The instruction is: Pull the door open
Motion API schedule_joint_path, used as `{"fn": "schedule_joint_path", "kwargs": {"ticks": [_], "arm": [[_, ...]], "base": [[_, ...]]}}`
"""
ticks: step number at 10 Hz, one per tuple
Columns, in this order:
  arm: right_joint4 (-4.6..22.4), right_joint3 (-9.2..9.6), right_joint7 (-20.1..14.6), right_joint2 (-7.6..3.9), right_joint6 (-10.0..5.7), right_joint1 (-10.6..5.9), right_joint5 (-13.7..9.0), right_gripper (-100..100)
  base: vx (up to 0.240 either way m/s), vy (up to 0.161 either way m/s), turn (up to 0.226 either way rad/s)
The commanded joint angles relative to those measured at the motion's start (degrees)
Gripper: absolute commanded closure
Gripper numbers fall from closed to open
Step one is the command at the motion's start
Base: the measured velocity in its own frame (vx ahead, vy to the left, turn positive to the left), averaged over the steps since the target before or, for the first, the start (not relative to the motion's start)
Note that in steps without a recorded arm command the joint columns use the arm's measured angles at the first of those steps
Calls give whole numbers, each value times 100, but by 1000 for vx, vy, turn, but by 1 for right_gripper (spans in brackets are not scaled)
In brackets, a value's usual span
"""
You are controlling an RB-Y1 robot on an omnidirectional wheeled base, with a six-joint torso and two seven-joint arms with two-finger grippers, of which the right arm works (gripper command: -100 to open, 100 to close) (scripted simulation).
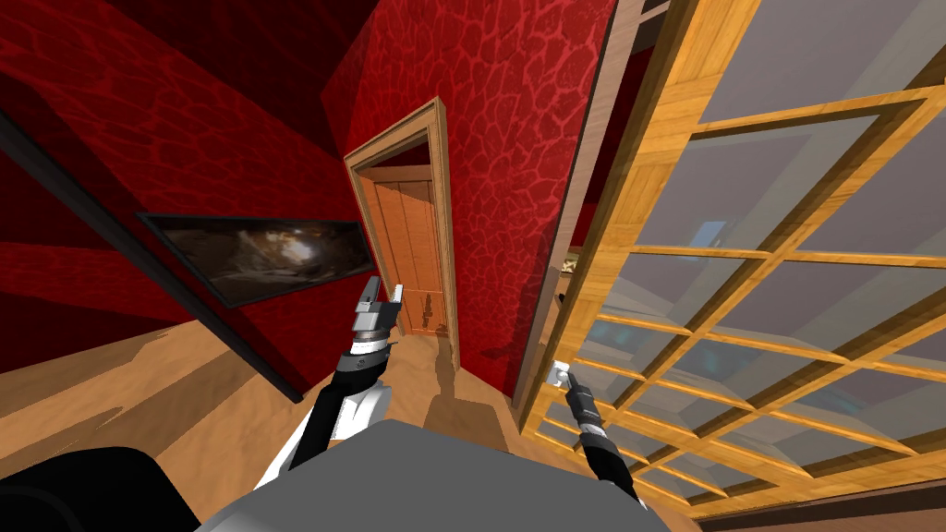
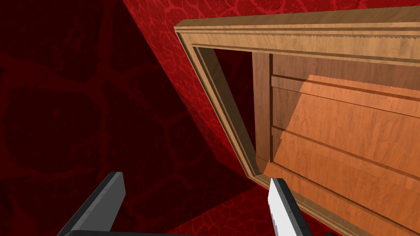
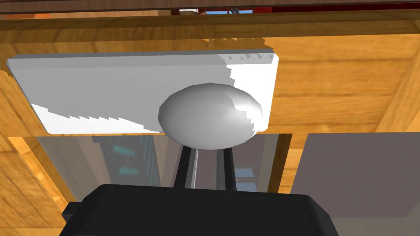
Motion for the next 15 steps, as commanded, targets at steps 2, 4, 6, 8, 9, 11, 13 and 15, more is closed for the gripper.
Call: {"fn": "schedule_joint_path", "kwargs": {"ticks": [2, 4, 6, 8, 9, 11, 13, 15], "arm": [[-95, 120, -382, 96, -19, -35, -64, 100], [-100, 149, -620, 98, -6, -39, -134, 100], [140, 106, -943, 34, 15, -89, -288, -100], [130, 117, -1057, 44, 24, -92, -327, -100], [116, 133, -1224, 58, 35, -96, -383, -100], [85, 169, -1567, 90, 62, -105, -508, -100], [68, 189, -1796, 108, 77, -110, -578, -100], [28, 236, -2165, 150, 111, -122, -741, -100]], "base": [[-38, -21, 66], [-28, -9, 34], [-28, -22, 35], [-44, -6, 30], [-52, 21, 42], [-57, 12, 56], [-61, -2, 30], [-65, -13, 44]]}}
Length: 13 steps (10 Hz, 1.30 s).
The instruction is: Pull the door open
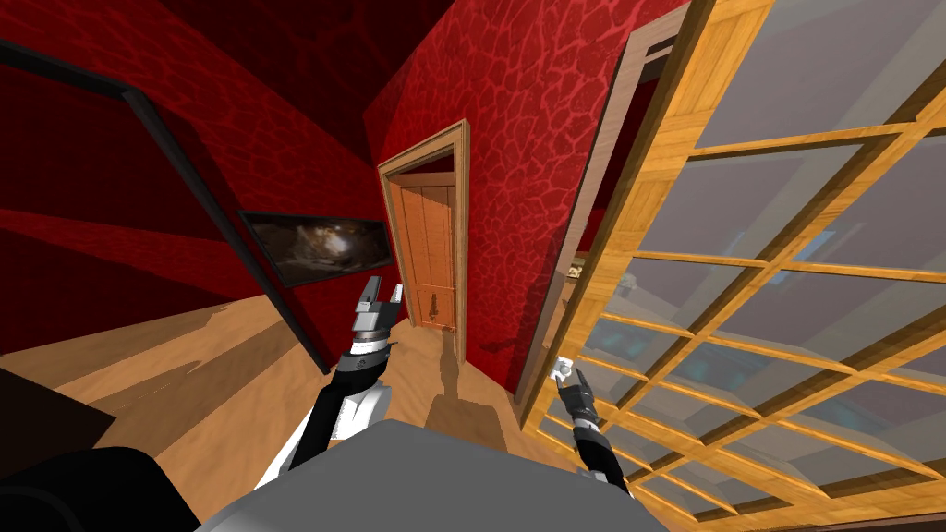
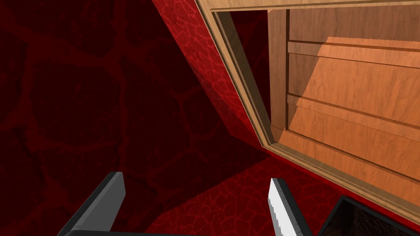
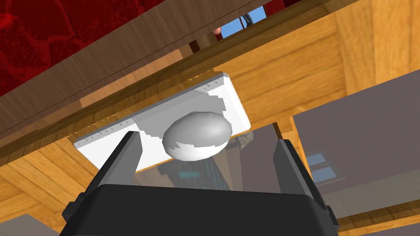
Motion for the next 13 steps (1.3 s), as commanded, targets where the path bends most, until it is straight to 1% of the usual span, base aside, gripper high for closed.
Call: {"fn": "schedule_joint_path", "kwargs": {"ticks": [1, 3, 4, 5, 6, 7, 8, 9, 10, 11, 12, 13], "arm": [[-1, 15, -199, 14, 7, -8, -49, -100], [-45, 67, -560, 60, 45, -21, -229, -100], [-45, 67, -663, 60, 45, -21, -229, -100], [-68, 94, -862, 85, 65, -28, -325, -100], [-68, 94, -898, 85, 65, -28, -325, -100], [-92, 122, -1129, 109, 86, -35, -420, -100], [-115, 151, -1273, 135, 107, -42, -519, -100], [-115, 151, -1367, 135, 107, -42, -519, -100], [-139, 180, -1569, 161, 128, -49, -617, -100], [-139, 180, -1603, 161, 128, -49, -617, -100], [-163, 209, -1836, 187, 149, -56, -715, -100], [-187, 238, -1980, 213, 170, -63, -813, -100]], "base": [[-53, -16, 26], [-67, -8, 58], [-59, -17, 21], [-58, -10, 33], [-44, -9, 23], [-56, -17, 39], [-85, -20, 74], [-60, -11, 27], [-52, -15, 36], [-44, -8, 26], [-56, -5, 54], [-85, -27, 72]]}}
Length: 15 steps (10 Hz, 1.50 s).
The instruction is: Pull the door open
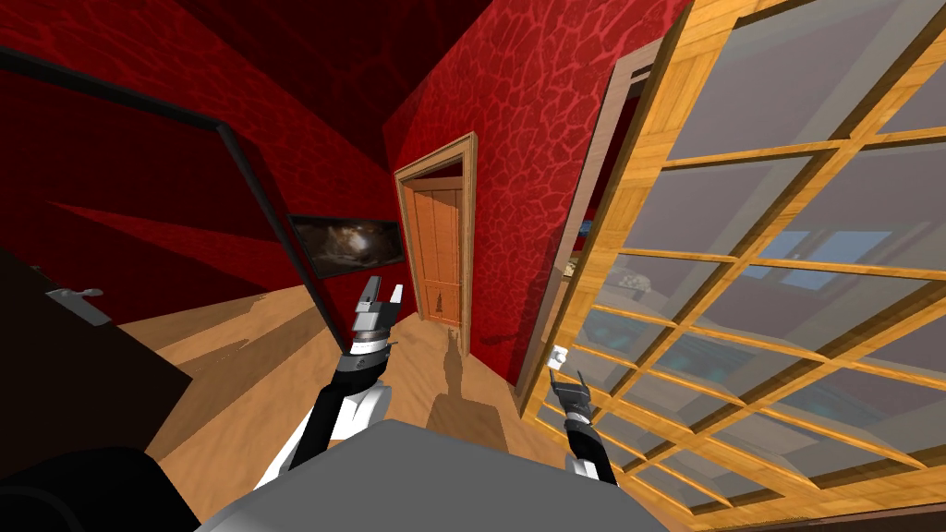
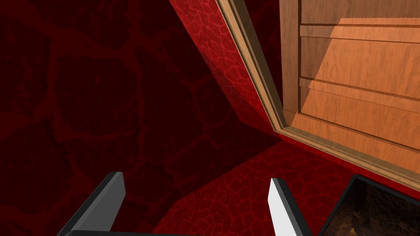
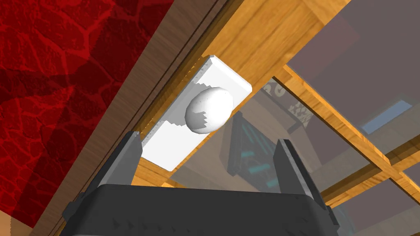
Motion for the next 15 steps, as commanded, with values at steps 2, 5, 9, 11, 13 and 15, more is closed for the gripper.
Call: {"fn": "schedule_joint_path", "kwargs": {"ticks": [2, 5, 9, 11, 13, 15], "arm": [[-20, 46, -419, 43, 27, -20, -155, -100], [-64, 101, -826, 93, 67, -33, -340, -100], [-105, 152, -1371, 138, 103, -45, -510, -100], [-140, 197, -1724, 179, 136, -56, -661, -100], [-157, 218, -2001, 198, 151, -61, -730, -100], [-183, 251, -2317, 228, 175, -69, -841, -100]], "base": [[-58, -16, 25], [-54, -6, 42], [-66, -20, 36], [-62, -18, 39], [-50, -11, 22], [-57, -16, 39]]}}
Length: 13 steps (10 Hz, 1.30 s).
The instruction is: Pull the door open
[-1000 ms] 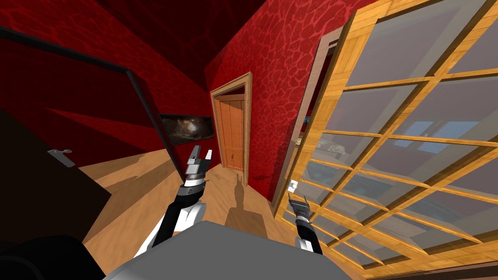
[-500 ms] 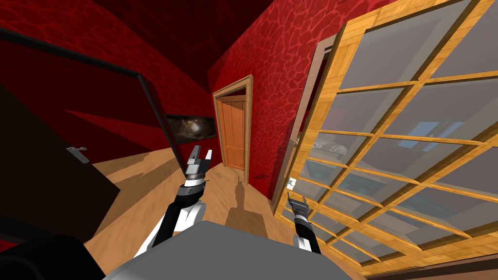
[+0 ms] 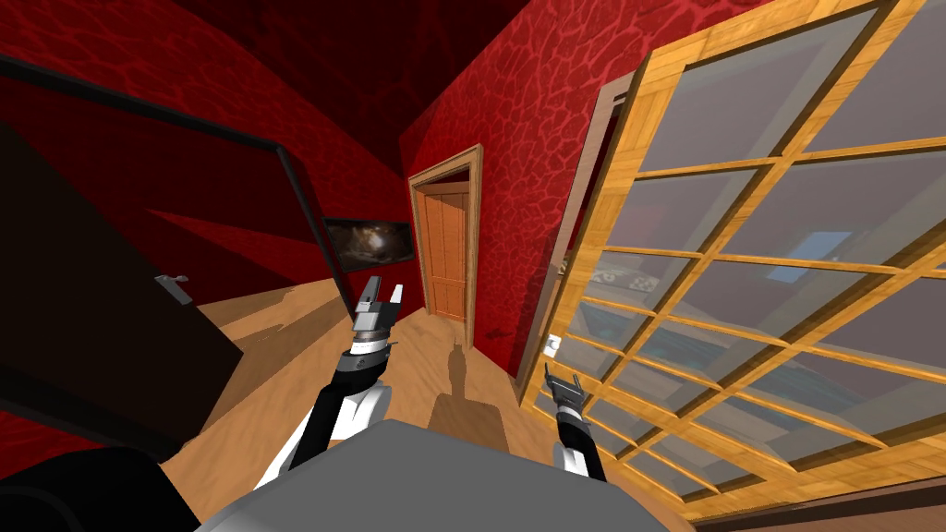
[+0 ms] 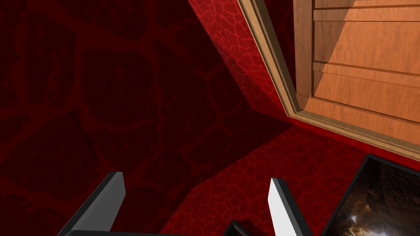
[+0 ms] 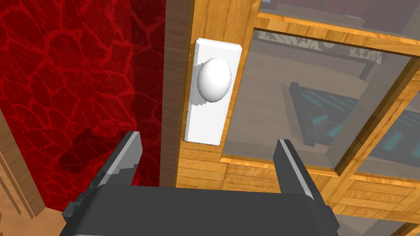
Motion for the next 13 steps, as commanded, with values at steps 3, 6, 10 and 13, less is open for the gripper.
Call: {"fn": "schedule_joint_path", "kwargs": {"ticks": [3, 6, 10, 13], "arm": [[-24, 45, -477, 43, 28, -18, -151, -100], [14, 13, -567, -102, -19, 59, -159, -100], [102, -38, -867, -379, -111, 192, -214, -100], [166, -75, -1084, -579, -177, 288, -255, -100]], "base": [[-56, -13, 26], [93, 10, 59], [146, -12, 71], [158, -20, 92]]}}
